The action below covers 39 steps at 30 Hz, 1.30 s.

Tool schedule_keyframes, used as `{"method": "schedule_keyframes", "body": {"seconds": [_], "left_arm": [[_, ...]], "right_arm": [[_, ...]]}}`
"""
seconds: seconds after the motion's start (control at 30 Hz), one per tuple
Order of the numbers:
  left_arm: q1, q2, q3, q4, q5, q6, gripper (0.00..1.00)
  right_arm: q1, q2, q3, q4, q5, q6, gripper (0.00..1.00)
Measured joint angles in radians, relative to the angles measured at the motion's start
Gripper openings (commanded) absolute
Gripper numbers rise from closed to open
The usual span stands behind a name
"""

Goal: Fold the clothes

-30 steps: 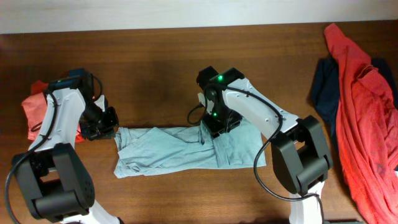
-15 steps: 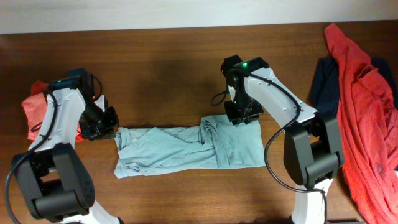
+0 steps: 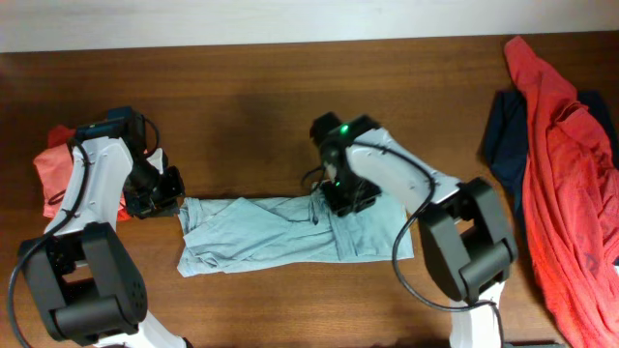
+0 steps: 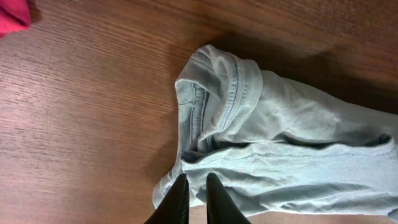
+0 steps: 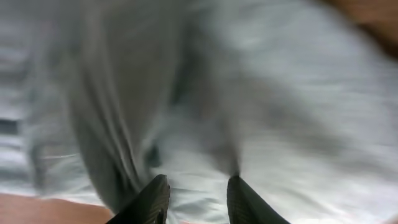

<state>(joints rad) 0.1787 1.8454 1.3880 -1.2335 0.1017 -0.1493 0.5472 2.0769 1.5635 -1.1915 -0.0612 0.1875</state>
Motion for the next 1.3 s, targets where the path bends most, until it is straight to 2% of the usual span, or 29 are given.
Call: {"method": "schedule_keyframes", "body": {"seconds": [0.17,0.27,0.37,0.4,0.43,0.6,0.67,0.8,1.0,1.3], "left_arm": [[0.000,0.000,0.000,-0.005,0.000,0.000,0.11],[0.000,0.000,0.000,-0.013,0.000,0.000,0.12],[0.000,0.000,0.000,-0.020,0.000,0.000,0.12],[0.000,0.000,0.000,-0.023,0.000,0.000,0.20],[0.000,0.000,0.000,-0.026,0.000,0.001,0.24],[0.000,0.000,0.000,-0.031,0.000,0.016,0.39],[0.000,0.000,0.000,-0.031,0.000,0.025,0.45],[0.000,0.000,-0.005,-0.018,0.000,0.051,0.55],[0.000,-0.002,-0.107,0.088,0.000,0.089,0.57],[0.000,-0.002,-0.274,0.219,0.026,0.154,0.57]], "right_arm": [[0.080,0.000,-0.011,0.048,-0.076,-0.046,0.35],[0.115,0.000,-0.011,0.053,-0.109,-0.080,0.30],[0.128,0.000,-0.011,0.051,-0.122,-0.095,0.29],[0.126,0.000,-0.010,0.049,-0.121,-0.097,0.29],[0.121,-0.001,-0.008,0.044,-0.117,-0.096,0.30],[0.056,-0.061,0.010,-0.004,-0.066,-0.094,0.35],[0.007,-0.124,0.018,-0.019,-0.049,-0.091,0.40],[-0.095,-0.241,0.032,-0.064,-0.032,-0.093,0.44],[-0.225,-0.305,0.039,-0.152,-0.018,-0.093,0.45],[-0.311,-0.303,0.039,-0.167,-0.017,-0.094,0.46]]}}
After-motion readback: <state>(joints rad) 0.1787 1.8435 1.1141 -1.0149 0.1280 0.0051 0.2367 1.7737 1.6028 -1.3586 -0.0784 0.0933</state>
